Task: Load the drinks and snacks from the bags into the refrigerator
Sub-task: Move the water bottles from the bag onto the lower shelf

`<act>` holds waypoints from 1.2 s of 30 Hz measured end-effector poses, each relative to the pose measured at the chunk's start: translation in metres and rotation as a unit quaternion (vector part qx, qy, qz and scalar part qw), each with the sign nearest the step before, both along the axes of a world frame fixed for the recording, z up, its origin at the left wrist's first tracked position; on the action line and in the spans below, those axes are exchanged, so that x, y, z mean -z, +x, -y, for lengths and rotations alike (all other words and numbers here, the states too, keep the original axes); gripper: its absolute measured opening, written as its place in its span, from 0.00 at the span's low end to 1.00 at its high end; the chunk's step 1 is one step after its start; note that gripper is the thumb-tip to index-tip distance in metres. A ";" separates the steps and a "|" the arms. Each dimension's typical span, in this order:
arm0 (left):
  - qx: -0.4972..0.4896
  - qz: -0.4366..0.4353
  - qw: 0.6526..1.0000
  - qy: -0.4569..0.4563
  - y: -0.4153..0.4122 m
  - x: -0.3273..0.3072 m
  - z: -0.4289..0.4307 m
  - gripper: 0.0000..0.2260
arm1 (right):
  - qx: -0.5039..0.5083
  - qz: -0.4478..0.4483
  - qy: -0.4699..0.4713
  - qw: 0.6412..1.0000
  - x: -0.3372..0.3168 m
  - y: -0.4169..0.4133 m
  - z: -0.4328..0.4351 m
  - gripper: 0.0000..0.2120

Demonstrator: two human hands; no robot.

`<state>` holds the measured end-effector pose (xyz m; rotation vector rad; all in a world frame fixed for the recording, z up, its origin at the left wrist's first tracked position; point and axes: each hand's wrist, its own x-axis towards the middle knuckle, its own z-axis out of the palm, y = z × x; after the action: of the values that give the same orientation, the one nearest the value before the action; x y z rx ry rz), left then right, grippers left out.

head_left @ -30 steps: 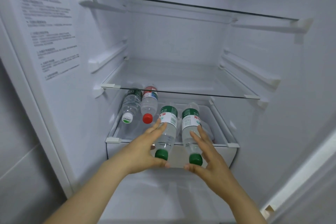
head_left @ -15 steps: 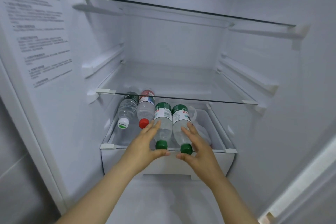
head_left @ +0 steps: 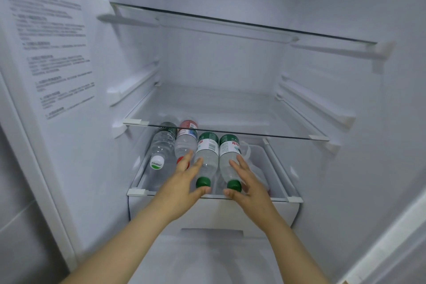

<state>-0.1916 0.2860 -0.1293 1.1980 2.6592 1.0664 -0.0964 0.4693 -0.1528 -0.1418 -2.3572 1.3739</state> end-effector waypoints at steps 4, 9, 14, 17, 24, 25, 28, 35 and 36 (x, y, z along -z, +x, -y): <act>-0.022 0.013 0.999 -0.032 -0.007 -0.008 -0.004 0.32 | -0.002 0.010 0.003 1.000 -0.004 -0.014 0.001 0.33; -0.081 -0.002 0.996 -0.046 -0.014 -0.009 -0.015 0.30 | -0.006 0.037 0.004 0.999 -0.010 -0.030 -0.001 0.34; -0.121 -0.009 0.991 -0.061 -0.018 -0.011 -0.025 0.29 | -0.004 0.042 0.004 0.999 -0.012 -0.043 -0.008 0.34; -0.155 -0.021 0.984 -0.087 -0.020 -0.011 -0.031 0.28 | 0.000 0.048 0.020 0.999 -0.013 -0.049 -0.012 0.34; -0.207 -0.070 0.969 -0.114 -0.020 -0.004 -0.039 0.26 | 0.006 0.065 0.056 0.996 -0.017 -0.061 -0.021 0.33; -0.208 -0.071 0.969 -0.114 -0.021 -0.003 -0.039 0.26 | 0.006 0.068 0.060 0.996 -0.018 -0.063 -0.022 0.34; -0.210 -0.072 0.967 -0.121 -0.022 -0.002 -0.040 0.26 | 0.004 0.075 0.074 0.994 -0.020 -0.065 -0.023 0.34; -0.214 -0.089 0.963 -0.135 -0.018 -0.003 -0.040 0.26 | 0.009 0.085 0.106 0.991 -0.022 -0.064 -0.023 0.35; -0.213 -0.092 0.963 -0.137 -0.018 -0.004 -0.040 0.27 | 0.010 0.089 0.118 0.989 -0.024 -0.063 -0.023 0.35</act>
<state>-0.2092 0.3256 -0.1254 0.7235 3.1672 0.6042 -0.1596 0.4923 -0.1288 -0.2255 -2.6368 1.1024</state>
